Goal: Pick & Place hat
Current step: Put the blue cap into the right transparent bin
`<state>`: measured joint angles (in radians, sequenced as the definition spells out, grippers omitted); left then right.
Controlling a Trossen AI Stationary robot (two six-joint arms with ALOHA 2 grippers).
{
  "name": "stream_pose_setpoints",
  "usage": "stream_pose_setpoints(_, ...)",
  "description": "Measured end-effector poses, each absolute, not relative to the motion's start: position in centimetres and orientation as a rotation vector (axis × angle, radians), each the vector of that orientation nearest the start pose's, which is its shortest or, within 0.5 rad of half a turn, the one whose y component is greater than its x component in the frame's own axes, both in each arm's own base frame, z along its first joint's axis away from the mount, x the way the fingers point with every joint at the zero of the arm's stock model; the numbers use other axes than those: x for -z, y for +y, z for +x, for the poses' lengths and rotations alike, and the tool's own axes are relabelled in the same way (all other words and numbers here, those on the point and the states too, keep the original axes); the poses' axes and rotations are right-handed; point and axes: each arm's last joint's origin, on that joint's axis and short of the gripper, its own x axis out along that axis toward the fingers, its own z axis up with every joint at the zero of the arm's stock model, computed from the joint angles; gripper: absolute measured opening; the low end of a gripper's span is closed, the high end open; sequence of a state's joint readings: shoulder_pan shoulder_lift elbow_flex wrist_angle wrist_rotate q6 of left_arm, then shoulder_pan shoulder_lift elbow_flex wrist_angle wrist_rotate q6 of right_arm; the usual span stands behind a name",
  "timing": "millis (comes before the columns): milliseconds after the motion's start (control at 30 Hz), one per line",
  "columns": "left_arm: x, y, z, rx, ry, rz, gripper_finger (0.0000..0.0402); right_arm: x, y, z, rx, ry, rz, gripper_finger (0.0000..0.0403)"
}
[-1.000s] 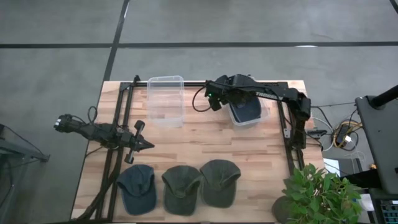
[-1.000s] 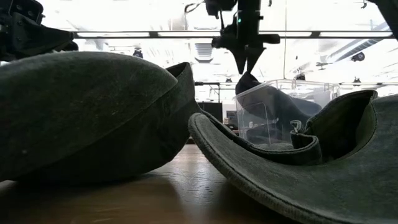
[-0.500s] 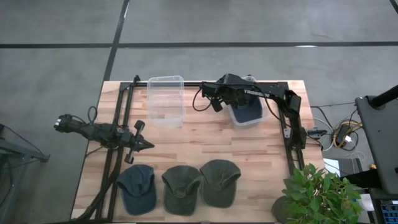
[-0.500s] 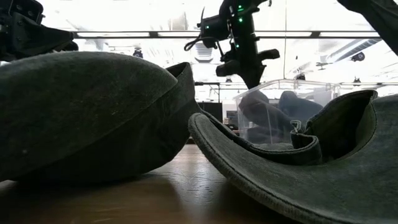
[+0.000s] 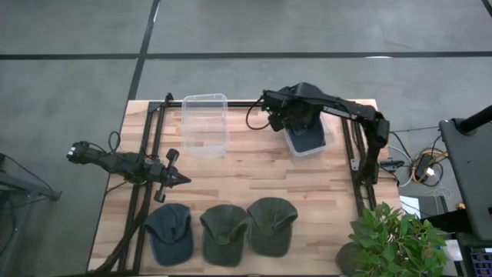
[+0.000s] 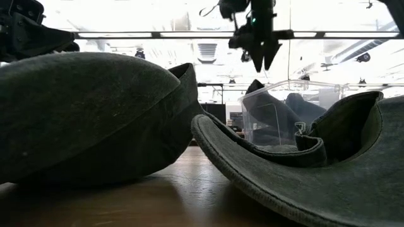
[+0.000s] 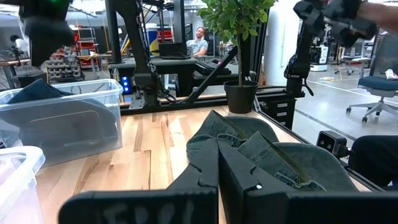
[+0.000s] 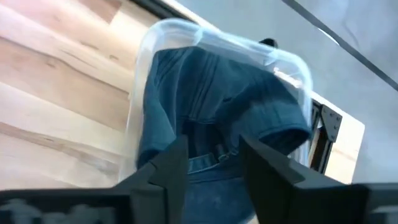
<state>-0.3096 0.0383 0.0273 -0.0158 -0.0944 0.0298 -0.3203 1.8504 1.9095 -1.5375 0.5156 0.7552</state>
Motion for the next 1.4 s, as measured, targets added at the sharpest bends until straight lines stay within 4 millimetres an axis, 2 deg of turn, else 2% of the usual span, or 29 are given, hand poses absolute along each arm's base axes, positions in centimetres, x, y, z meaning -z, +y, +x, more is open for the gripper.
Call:
stream_pose_setpoints(133,-16.8,-2.7,9.5,0.216,0.023,0.035,0.0,-35.9,-11.3,31.0,1.169,1.074,0.44,0.0188)
stream_pose_setpoints(300,-16.8,-2.7,9.5,0.215,0.023,0.035,0.0,-38.4,-9.5,31.0,1.056,0.899,0.426,0.0227)
stream_pose_setpoints(467,-16.8,-2.7,9.5,0.216,0.023,0.035,0.0,-41.2,-6.8,31.4,0.894,0.693,0.389,0.0233)
stream_pose_setpoints(600,-16.8,-2.7,9.5,0.216,0.023,0.035,0.0,-42.5,-4.2,31.6,0.769,0.624,0.331,0.0227)
stream_pose_setpoints(867,-16.8,-2.7,9.5,0.216,0.023,0.035,0.0,-42.4,1.8,32.2,0.575,0.649,0.22,0.0224)
stream_pose_setpoints(1200,-16.8,-2.7,9.5,0.215,0.023,0.037,0.0,-40.7,7.8,33.0,0.382,0.601,0.167,0.0221)
stream_pose_setpoints(1333,-16.8,-2.7,9.5,0.204,-0.002,0.274,0.0,-39.5,9.9,33.3,0.313,0.584,0.136,0.0221)
stream_pose_setpoints(1400,-16.8,-2.7,9.5,0.205,-0.008,0.326,0.0,-39.0,10.6,33.3,0.294,0.58,0.133,0.0221)
